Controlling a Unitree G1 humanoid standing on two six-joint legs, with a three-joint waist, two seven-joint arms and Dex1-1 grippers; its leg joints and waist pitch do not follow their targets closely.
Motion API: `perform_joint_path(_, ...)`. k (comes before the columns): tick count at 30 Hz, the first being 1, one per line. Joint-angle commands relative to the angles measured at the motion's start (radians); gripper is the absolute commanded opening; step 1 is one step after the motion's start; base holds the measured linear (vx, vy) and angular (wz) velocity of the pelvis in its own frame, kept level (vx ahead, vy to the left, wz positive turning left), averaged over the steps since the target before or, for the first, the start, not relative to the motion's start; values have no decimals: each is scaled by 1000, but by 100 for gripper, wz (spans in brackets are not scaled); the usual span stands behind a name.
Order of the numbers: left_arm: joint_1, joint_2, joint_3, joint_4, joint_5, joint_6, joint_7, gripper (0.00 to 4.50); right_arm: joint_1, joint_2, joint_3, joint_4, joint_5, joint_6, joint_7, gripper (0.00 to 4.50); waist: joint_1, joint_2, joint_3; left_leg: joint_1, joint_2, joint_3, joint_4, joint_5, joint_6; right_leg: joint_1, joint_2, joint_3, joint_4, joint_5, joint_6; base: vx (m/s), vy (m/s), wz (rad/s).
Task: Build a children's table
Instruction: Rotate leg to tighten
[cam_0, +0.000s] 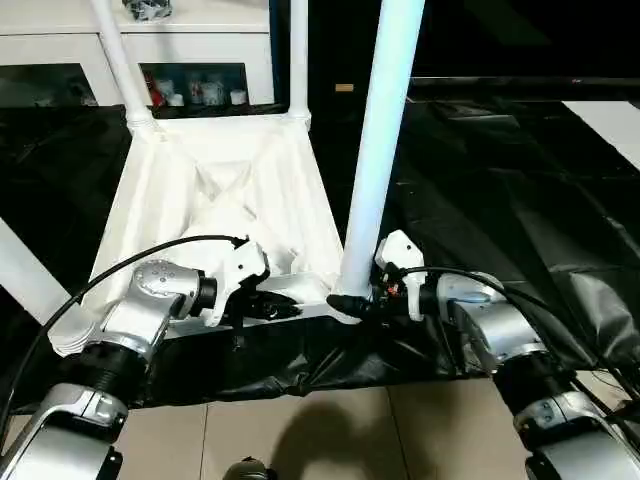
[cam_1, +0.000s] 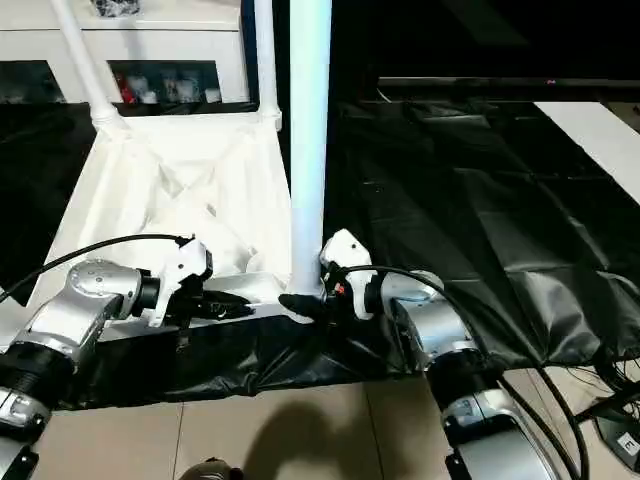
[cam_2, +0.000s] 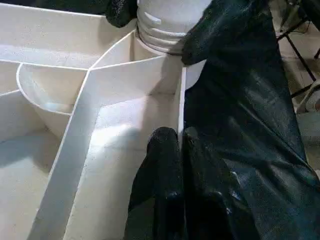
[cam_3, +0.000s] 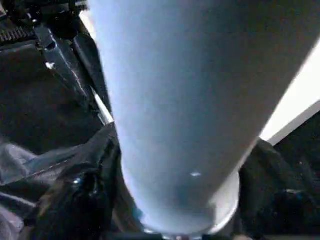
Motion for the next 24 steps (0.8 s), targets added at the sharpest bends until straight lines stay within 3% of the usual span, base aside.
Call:
perform_joint_path(1, 3, -13, -1, 29, 1, 14, 7, 0, -18, 3, -12, 29, -10, -5, -29, 286, -2, 2, -64, 24, 50, -25, -79, -225, -11, 35, -81, 49, -69, -121, -241, 0, 0, 0)
perform_joint_path(5, -14, -30, 0, 57, 13, 10, 40, 0, -33, 23, -37, 77, -3, -27, -70, 274, -3, 2, -64, 26, 51, -25, -80, -226, -12, 34, -81, 49, -71, -130, -241, 0, 0, 0)
perform_joint_path(10, -46, -121, -12, 100, 71, 46, 226, 0, -31, 105, -68, 153, -19, -47, -269, 272, -7, 3, -56, 29, 51, -29, -86, -267, -29, 31, -86, 52, -80, -196, -233, 0, 0, 0)
perform_joint_path(12, -55, -207, -33, 113, 104, 80, 345, 0, -31, 190, -78, 198, -36, -42, -437, 272, -13, 1, -51, 36, 52, -32, -94, -320, -50, 30, -88, 54, -91, -282, -210, 0, 0, 0)
perform_joint_path(13, -59, -238, -36, 118, 109, 94, 382, 0, -37, 217, -75, 216, -46, -43, -488, 272, -14, 8, -52, 40, 52, -34, -95, -333, -62, 27, -90, 55, -93, -311, -202, 0, 0, 0)
perform_joint_path(14, -62, -256, -37, 121, 112, 101, 403, 0, -41, 233, -73, 227, -53, -45, -517, 272, -16, 5, -51, 42, 51, -34, -96, -344, -65, 26, -89, 55, -97, -326, -196, 0, 0, 0)
perform_joint_path(15, -69, -296, -46, 138, 127, 110, 453, 0, -58, 276, -64, 250, -53, -55, -520, 272, -19, 1, -50, 41, 49, -36, -95, -363, -61, 26, -91, 56, -103, -365, -183, 0, 0, 0)
perform_joint_path(19, -82, -326, -51, 157, 141, 110, 488, 0, -90, 331, -68, 278, -46, -89, -525, 272, -27, 2, -48, 42, 46, -39, -98, -399, -44, 23, -90, 55, -115, -430, -154, 0, 0, 0)
perform_joint_path(20, -84, -327, -51, 157, 144, 104, 491, 0, -95, 337, -67, 279, -47, -100, -520, 272, -28, 3, -48, 42, 46, -40, -99, -402, -43, 24, -91, 55, -115, -438, -152, 0, 0, 0)
perform_joint_path(21, -84, -324, -49, 153, 143, 99, 478, 0, -98, 336, -58, 280, -61, -123, -509, 306, -32, 2, -50, 39, 47, -43, -102, -398, -40, 27, -92, 54, -115, -440, -148, 0, 0, 0)
perform_joint_path(22, -79, -315, -47, 143, 145, 87, 459, 0, -99, 329, -64, 281, -62, -137, -501, 327, -36, -7, -53, 33, 48, -43, -104, -370, -33, 33, -91, 53, -113, -409, -146, 0, 0, 0)
perform_joint_path(24, -71, -301, -44, 130, 146, 80, 438, 0, -98, 312, -78, 277, -53, -148, -481, 344, -36, -1, -57, 30, 49, -40, -104, -321, -22, 35, -90, 53, -105, -325, -162, 0, 0, 0)
